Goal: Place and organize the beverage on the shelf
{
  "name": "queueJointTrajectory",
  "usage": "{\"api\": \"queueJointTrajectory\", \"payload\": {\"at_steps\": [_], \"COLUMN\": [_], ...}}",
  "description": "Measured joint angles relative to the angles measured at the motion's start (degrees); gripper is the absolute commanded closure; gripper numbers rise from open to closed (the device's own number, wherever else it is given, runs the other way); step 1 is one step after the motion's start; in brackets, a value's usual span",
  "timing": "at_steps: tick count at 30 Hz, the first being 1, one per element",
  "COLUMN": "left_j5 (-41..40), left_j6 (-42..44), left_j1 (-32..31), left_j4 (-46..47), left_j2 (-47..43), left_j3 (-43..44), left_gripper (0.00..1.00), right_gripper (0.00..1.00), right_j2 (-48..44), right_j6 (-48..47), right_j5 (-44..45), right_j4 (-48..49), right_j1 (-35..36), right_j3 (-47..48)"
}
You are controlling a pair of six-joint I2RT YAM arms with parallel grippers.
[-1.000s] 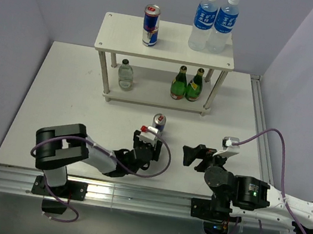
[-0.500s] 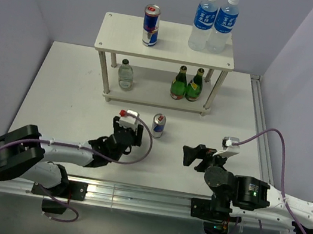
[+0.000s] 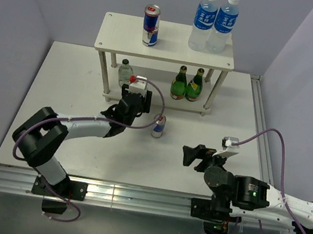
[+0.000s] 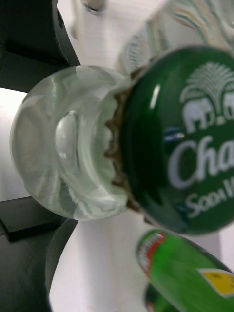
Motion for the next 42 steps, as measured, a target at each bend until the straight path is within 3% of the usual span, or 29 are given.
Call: {"api": "queueJointTrajectory", "payload": {"at_steps": [9, 24, 26, 27, 28, 31, 37, 42], "left_j5": [3.67, 4.22, 4.02, 4.00, 3.98, 3.98, 4.00, 3.69], "left_j6": [2.01, 2.58, 2.56, 2.54, 2.56, 2.54, 2.29, 1.25], "left_j1": [4.74, 8.83, 8.87, 8.92, 8.92, 8.92, 8.96, 8.35], "left_j4": [-0.39, -0.48, -0.26, -0.26, -0.31, -0.31, 1.90, 3.08], "left_j2": [12.07, 22.27, 22.64, 22.71, 22.75, 22.75, 22.60, 20.41], "left_j3": [13.18, 22.47, 22.84, 22.97, 23.04, 23.04, 22.77, 18.64], "left_gripper": [1.00, 0.98, 0.85, 0.74, 0.53, 0.25, 0.09, 0.07], "right_gripper": [0.00, 0.00, 0.00, 0.00, 0.00, 0.00, 0.00, 0.00], "right_j2": [-0.92, -1.16, -1.16, -1.16, -1.16, -1.16, -1.16, -1.16], "right_j6": [-0.22, -0.46, -0.44, -0.44, -0.44, -0.44, -0.44, -0.42], "right_j5": [0.00, -0.02, -0.02, -0.02, -0.02, -0.02, -0.02, 0.00], "right_j4": [0.13, 0.46, 0.50, 0.52, 0.52, 0.57, 0.57, 0.57], "right_j1": [0.00, 0.00, 0.00, 0.00, 0.00, 0.00, 0.00, 0.00], "right_j3": [-0.09, -0.76, -0.76, -0.76, -0.76, -0.76, -0.76, -0.76]}}
